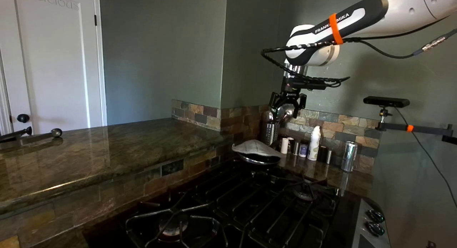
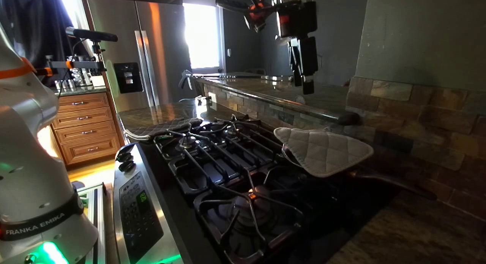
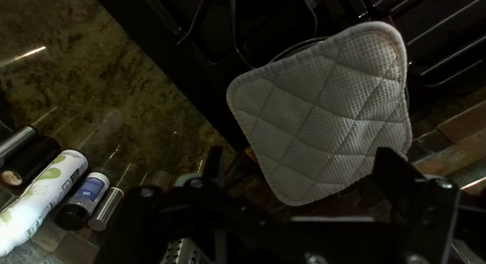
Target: Move the pan backwards and cover it
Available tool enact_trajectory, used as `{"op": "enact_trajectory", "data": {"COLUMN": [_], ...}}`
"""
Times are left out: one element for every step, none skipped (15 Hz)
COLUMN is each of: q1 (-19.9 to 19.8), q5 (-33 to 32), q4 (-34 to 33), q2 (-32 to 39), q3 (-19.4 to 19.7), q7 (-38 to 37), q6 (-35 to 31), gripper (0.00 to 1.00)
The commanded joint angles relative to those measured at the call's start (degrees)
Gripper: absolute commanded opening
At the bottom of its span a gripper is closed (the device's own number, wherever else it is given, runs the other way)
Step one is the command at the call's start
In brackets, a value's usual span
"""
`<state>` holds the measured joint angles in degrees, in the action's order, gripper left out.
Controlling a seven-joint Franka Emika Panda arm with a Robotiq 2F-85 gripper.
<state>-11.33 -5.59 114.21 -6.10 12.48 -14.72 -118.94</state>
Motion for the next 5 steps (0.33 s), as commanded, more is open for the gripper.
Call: {"op": "enact_trajectory", "data": {"q1": [-0.5, -0.5, -0.5, -0.5, -0.5], "q5": [0.0, -0.1, -0.1, -0.1, -0.1], "q4": [0.1, 0.3, 0.3, 0.3, 0.3], "q2": [-0.2, -0.3, -0.3, -0.3, -0.3], "q3": [-0.4, -0.4, -0.5, -0.5, -0.5], "q7": [0.1, 0.1, 0.1, 0.1, 0.1], "q6": [0.2, 0.2, 0.2, 0.2, 0.2], "gripper": [1.00, 1.00, 1.00, 1.00, 1.00]}}
